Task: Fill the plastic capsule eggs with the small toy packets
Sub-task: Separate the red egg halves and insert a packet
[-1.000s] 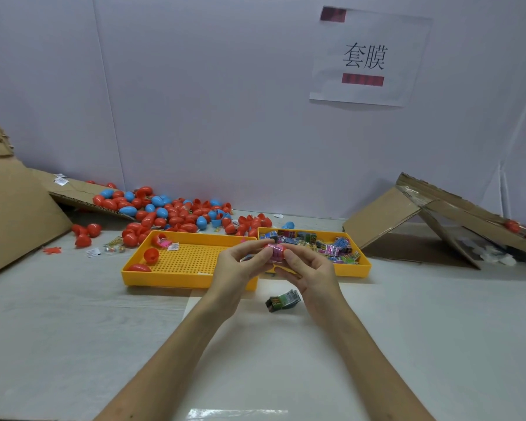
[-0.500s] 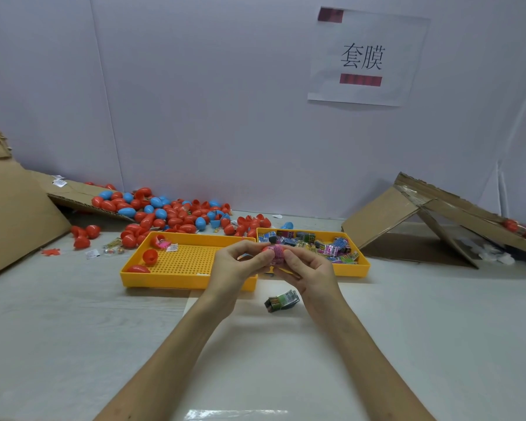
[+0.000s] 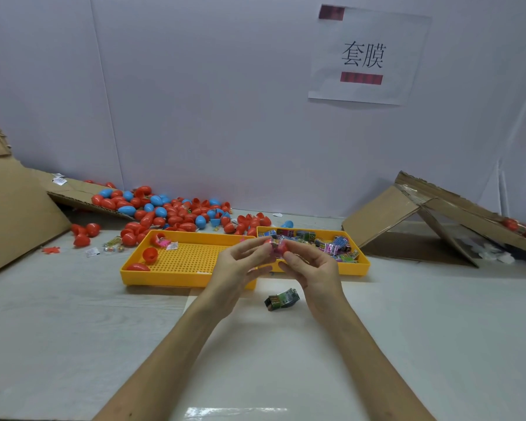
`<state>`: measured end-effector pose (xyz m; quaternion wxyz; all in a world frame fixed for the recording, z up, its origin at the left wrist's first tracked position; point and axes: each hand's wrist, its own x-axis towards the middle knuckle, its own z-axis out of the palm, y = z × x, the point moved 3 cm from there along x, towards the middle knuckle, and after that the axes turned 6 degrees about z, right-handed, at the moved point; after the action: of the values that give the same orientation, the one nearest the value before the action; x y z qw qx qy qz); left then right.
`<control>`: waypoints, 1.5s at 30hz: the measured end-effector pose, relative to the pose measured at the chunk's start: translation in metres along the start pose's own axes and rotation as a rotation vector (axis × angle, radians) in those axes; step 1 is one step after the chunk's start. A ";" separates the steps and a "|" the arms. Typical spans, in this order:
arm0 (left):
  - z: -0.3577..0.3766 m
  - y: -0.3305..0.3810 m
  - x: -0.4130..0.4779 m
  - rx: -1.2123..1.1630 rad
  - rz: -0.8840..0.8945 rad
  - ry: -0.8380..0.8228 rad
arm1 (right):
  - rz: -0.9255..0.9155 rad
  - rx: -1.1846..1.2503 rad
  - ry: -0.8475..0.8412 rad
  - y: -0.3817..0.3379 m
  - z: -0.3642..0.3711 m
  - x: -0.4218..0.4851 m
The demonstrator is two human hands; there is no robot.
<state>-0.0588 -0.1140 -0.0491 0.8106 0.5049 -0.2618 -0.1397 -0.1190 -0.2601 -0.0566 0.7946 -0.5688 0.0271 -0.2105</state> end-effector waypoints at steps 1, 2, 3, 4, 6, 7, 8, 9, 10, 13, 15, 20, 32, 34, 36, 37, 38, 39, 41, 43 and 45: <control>0.001 -0.001 0.000 0.018 0.000 -0.004 | -0.008 -0.024 0.000 0.000 -0.001 0.000; 0.001 -0.001 0.000 0.034 0.005 -0.003 | -0.016 -0.047 -0.003 0.000 -0.001 0.000; 0.001 -0.002 0.000 0.048 0.014 0.004 | -0.020 -0.062 -0.006 -0.001 -0.001 0.000; 0.000 -0.002 0.000 0.061 0.024 0.014 | -0.018 -0.071 -0.006 -0.001 -0.001 0.000; -0.001 -0.002 0.001 0.078 0.042 0.029 | -0.003 -0.089 0.004 -0.002 -0.001 -0.001; -0.001 -0.002 0.002 0.092 0.048 0.030 | 0.001 -0.106 0.010 -0.002 0.000 -0.001; -0.001 -0.003 0.002 0.112 0.053 0.029 | 0.001 -0.125 0.017 -0.002 0.001 -0.001; -0.002 -0.004 0.002 0.136 0.057 0.029 | -0.002 -0.140 0.025 -0.001 0.001 -0.002; -0.002 -0.005 0.003 0.157 0.061 0.031 | -0.006 -0.151 0.034 -0.001 0.002 -0.002; -0.003 -0.006 0.003 0.188 0.068 0.039 | -0.016 -0.161 0.051 -0.001 0.001 -0.001; -0.002 -0.007 0.003 0.143 0.059 0.024 | -0.014 -0.156 0.056 -0.001 0.000 -0.001; 0.000 -0.004 0.002 0.136 0.079 0.032 | 0.028 -0.097 0.024 -0.001 0.001 -0.001; 0.014 -0.018 -0.008 0.969 0.518 -0.284 | 0.335 -0.219 0.015 -0.048 -0.043 0.028; 0.016 -0.026 -0.010 1.111 0.506 -0.403 | 0.212 0.088 0.099 -0.082 -0.060 0.047; 0.016 -0.034 -0.010 1.285 0.471 -0.455 | 0.095 0.367 0.263 -0.116 -0.083 0.066; 0.016 -0.038 -0.011 1.342 0.443 -0.458 | 0.078 0.356 0.334 -0.127 -0.093 0.072; 0.017 -0.040 -0.011 1.363 0.417 -0.453 | 0.091 0.281 0.376 -0.131 -0.101 0.076; 0.017 -0.043 -0.012 1.362 0.397 -0.448 | 0.119 0.184 0.399 -0.129 -0.107 0.078; 0.017 -0.045 -0.012 1.344 0.369 -0.437 | 0.157 0.023 0.398 -0.115 -0.109 0.078; 0.016 -0.044 -0.011 1.323 0.345 -0.422 | 0.161 -0.114 0.364 -0.094 -0.101 0.069; 0.013 -0.043 -0.010 1.295 0.326 -0.417 | 0.155 -0.256 0.326 -0.070 -0.091 0.058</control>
<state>-0.0726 -0.1385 -0.0856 0.2900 0.8034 -0.5148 0.0737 -0.1133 -0.3804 -0.0134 0.7149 -0.6195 0.2254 -0.2331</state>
